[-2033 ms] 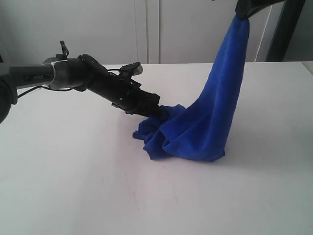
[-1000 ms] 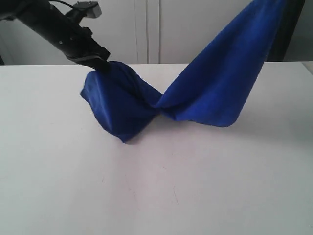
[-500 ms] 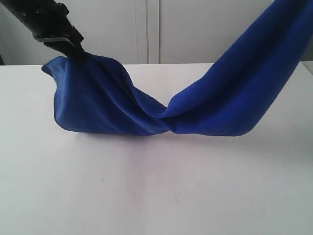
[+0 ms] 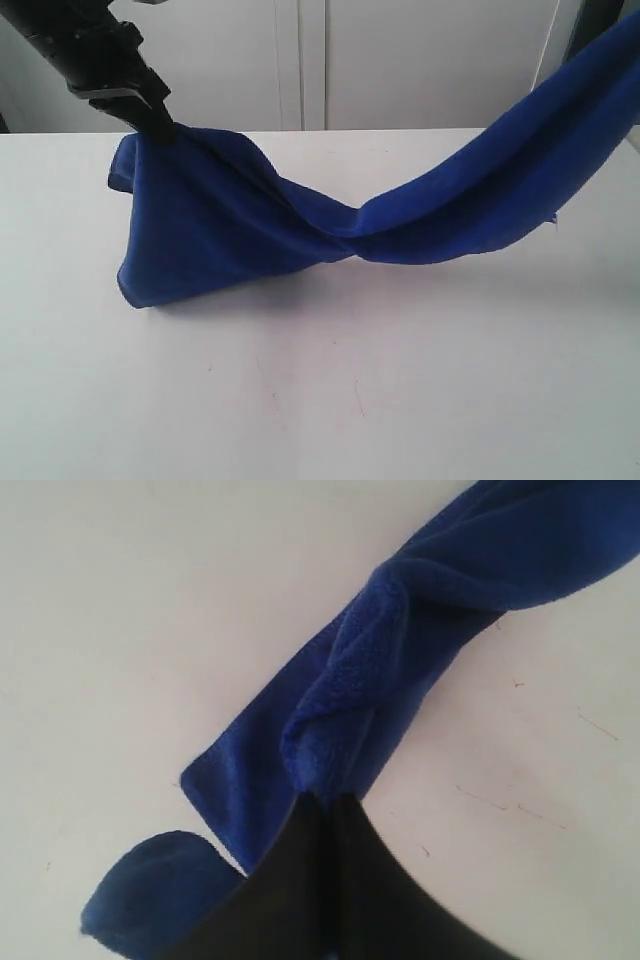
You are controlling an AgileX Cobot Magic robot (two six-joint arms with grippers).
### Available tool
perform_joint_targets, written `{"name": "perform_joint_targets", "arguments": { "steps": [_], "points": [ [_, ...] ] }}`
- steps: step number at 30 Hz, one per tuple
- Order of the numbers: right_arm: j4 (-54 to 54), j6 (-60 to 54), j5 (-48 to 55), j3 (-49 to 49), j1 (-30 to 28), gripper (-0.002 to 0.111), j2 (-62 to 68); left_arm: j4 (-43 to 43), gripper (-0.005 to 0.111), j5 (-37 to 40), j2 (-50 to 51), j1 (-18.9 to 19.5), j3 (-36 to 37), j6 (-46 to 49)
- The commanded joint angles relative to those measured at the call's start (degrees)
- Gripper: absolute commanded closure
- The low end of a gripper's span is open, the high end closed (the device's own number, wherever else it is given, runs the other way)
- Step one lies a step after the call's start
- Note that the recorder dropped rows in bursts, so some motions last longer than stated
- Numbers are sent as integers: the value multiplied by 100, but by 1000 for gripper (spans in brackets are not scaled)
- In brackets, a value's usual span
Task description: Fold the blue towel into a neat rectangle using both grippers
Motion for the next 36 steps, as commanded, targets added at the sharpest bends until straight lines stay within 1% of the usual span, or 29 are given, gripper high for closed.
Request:
{"name": "perform_joint_targets", "arguments": {
  "steps": [1,4,9,12,13,18,21,24,27,30,32,36],
  "points": [
    [174,-2,-116,119,-70,108,-40,-50,107,249,-55,-256,27,-52],
    [185,-2,-138,119,-70,108,-40,88,107,-103,-55,-328,27,-52],
    [250,-2,-334,119,-70,108,-40,603,107,-1068,-55,-343,27,-52],
    [263,-2,-488,119,-70,108,-40,658,107,-1630,-55,-343,27,-52],
    [263,-2,-512,119,-70,108,-40,658,107,-1698,-55,-343,27,-52],
    [347,33,-615,119,-70,108,-40,806,107,-1621,-55,-442,27,-52],
    [481,33,-586,119,-70,108,-40,972,107,-1621,-55,-702,61,-150],
    [481,11,-532,119,-70,108,-40,1391,107,-1632,-55,-1016,420,-398],
    [481,-2,-519,119,-70,108,-63,1650,107,-1709,-55,-1222,1024,-767],
    [529,-2,-519,119,-70,108,-86,1625,107,-1800,-55,-1337,1570,-926],
    [527,-2,-519,119,-70,108,-98,1517,107,-1800,-55,-1391,1806,-951],
    [582,-2,-519,119,-70,108,-108,884,107,-1579,-55,-1400,2121,-940]
  ]
}}
